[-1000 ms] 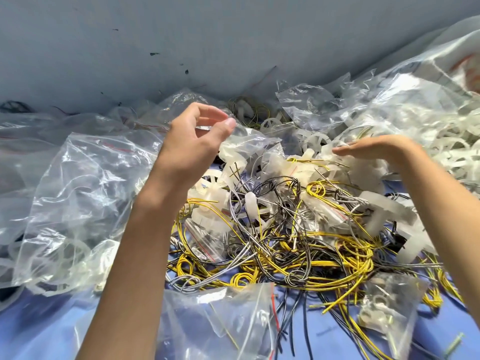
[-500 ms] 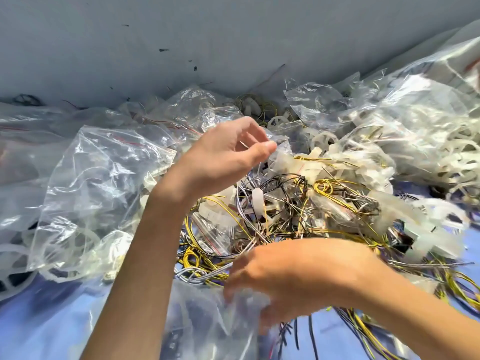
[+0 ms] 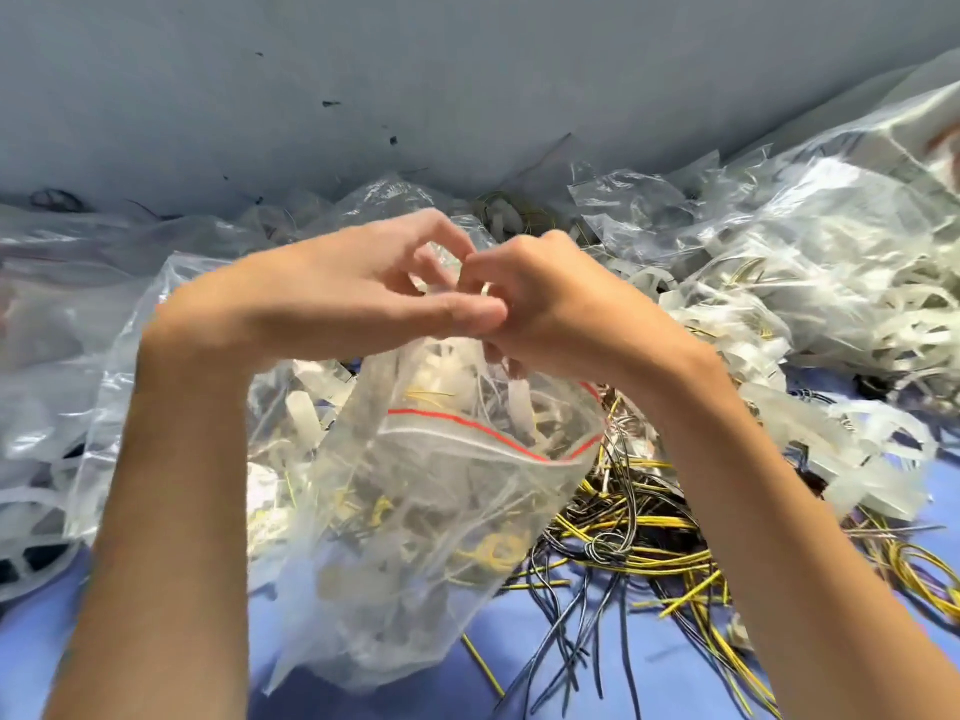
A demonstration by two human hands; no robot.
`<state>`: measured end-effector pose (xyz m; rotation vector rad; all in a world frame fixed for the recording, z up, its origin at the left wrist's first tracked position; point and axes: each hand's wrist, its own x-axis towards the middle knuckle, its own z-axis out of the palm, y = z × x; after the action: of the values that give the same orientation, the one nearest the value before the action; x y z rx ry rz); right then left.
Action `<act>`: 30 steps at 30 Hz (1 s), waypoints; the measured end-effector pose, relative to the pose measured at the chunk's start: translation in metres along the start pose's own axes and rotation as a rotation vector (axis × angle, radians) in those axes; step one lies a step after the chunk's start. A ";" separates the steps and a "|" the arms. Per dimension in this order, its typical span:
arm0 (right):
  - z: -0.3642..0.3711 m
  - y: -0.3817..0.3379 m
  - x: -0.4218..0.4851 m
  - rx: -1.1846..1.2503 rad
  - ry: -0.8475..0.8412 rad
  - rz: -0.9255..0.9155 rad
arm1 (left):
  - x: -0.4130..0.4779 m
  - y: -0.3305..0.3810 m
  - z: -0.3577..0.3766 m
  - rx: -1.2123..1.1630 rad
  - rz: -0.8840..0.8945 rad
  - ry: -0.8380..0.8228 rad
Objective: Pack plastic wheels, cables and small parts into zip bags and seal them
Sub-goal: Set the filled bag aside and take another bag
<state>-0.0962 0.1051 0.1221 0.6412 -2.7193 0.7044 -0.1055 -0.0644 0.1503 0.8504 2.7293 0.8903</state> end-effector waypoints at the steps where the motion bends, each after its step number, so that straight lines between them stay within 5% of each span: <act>1: -0.001 0.000 0.002 0.030 -0.009 0.015 | -0.001 0.000 -0.002 0.067 -0.030 -0.031; 6: -0.004 0.007 0.003 0.157 -0.023 0.060 | -0.007 -0.004 -0.005 0.090 -0.094 -0.073; 12: -0.036 -0.011 -0.017 -0.051 0.171 -0.146 | -0.002 -0.013 -0.006 0.179 -0.177 0.205; 14: -0.040 -0.023 -0.024 0.055 0.058 -0.176 | 0.002 -0.014 -0.004 0.180 -0.195 0.246; 19: -0.015 -0.015 -0.017 -0.263 -0.424 0.007 | 0.004 -0.002 0.005 0.071 -0.052 0.151; 27: 0.000 0.023 -0.006 -0.086 -0.611 0.113 | 0.006 0.008 0.019 -0.186 0.027 -0.105; 30: -0.006 0.032 -0.011 -0.004 -0.644 0.151 | 0.007 -0.004 0.016 -0.096 0.023 -0.109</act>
<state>-0.1014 0.1373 0.1111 0.7746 -3.3865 0.6008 -0.1086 -0.0550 0.1357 0.8867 2.5667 0.9422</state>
